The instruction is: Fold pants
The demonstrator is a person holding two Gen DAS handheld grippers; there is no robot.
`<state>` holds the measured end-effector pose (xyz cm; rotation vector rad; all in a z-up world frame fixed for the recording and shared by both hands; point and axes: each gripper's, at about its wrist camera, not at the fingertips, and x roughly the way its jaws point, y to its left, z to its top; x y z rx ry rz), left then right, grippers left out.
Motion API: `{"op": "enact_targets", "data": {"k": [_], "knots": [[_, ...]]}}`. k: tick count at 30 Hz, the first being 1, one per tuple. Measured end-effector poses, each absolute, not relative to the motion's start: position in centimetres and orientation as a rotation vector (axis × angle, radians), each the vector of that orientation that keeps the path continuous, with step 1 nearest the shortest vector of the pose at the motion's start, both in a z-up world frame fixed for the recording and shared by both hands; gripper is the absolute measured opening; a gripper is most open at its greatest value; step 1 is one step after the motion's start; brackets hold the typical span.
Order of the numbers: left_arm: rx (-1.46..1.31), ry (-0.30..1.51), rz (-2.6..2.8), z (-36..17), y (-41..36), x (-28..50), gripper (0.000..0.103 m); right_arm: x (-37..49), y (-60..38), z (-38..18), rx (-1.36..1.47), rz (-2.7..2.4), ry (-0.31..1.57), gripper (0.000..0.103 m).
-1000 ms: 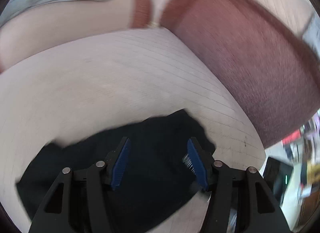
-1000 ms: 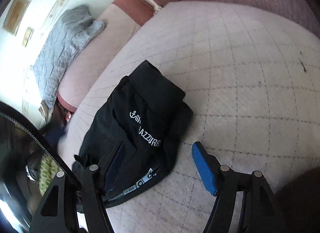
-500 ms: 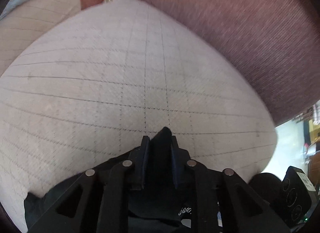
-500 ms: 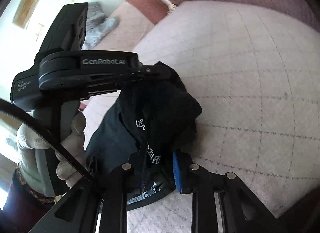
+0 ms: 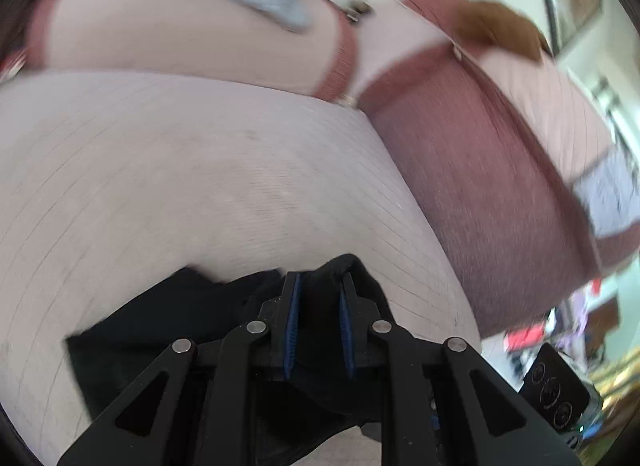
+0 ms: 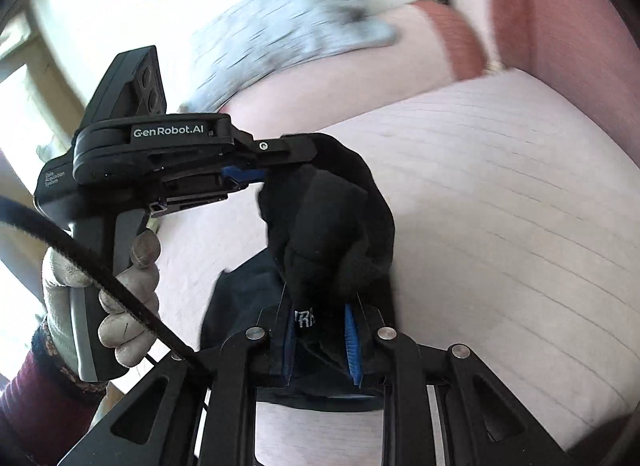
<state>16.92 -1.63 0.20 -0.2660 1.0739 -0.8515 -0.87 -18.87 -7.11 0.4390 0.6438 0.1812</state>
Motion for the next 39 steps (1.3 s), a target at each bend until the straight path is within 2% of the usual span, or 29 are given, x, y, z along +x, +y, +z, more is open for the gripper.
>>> {"op": "enact_targets", "data": {"k": [5, 11, 14, 15, 16, 17, 19, 22, 27, 30, 33, 34, 39], "knots": [[-0.489, 1.070, -0.799, -2.8, 6.3, 17.7, 0.017, 2.0, -11.0, -7.4, 0.266, 0.265, 0.712, 0.021], [-0.627, 1.074, -0.730, -6.4, 11.3, 18.0, 0.018, 4.0, -4.6, -9.7, 0.097, 0.312, 0.777, 0.021], [-0.682, 1.105, -0.659, -8.3, 13.6, 18.3, 0.019, 4.4, -2.9, -10.7, 0.040, 0.351, 0.793, 0.035], [-0.714, 1.117, -0.651, -9.0, 14.3, 18.4, 0.020, 4.0, -2.2, -11.0, 0.026, 0.371, 0.799, 0.045], [-0.749, 1.127, -0.640, -9.6, 15.1, 18.4, 0.024, 3.7, -1.6, -11.2, 0.015, 0.397, 0.804, 0.051], [-0.773, 1.130, -0.630, -10.0, 15.8, 18.3, 0.030, 3.5, -1.1, -11.5, 0.002, 0.422, 0.809, 0.052], [-0.809, 1.131, -0.618, -10.5, 16.8, 18.1, 0.035, 3.0, -0.1, -11.8, -0.055, 0.433, 0.800, 0.064], [-0.848, 1.104, -0.589, -10.0, 18.5, 17.3, 0.041, 2.5, 0.3, -11.7, -0.098, 0.442, 0.791, 0.071], [-0.850, 1.035, -0.554, -7.4, 20.3, 15.6, 0.042, -0.3, -0.8, -10.6, -0.111, 0.472, 0.757, 0.072], [-0.774, 0.999, -0.609, -4.4, 18.3, 14.7, 0.042, -2.4, -2.8, -9.9, -0.100, 0.476, 0.735, 0.072], [-0.700, 0.985, -0.675, -2.2, 14.7, 14.4, 0.050, -3.2, -4.5, -9.2, -0.065, 0.449, 0.731, 0.072], [-0.685, 0.990, -0.696, -2.0, 13.5, 14.5, 0.054, -3.1, -5.4, -8.9, -0.045, 0.429, 0.726, 0.072], [-0.647, 1.083, -0.662, -5.2, 10.0, 15.3, 0.055, -2.5, -10.0, -8.0, 0.072, 0.306, 0.724, 0.072]]}}
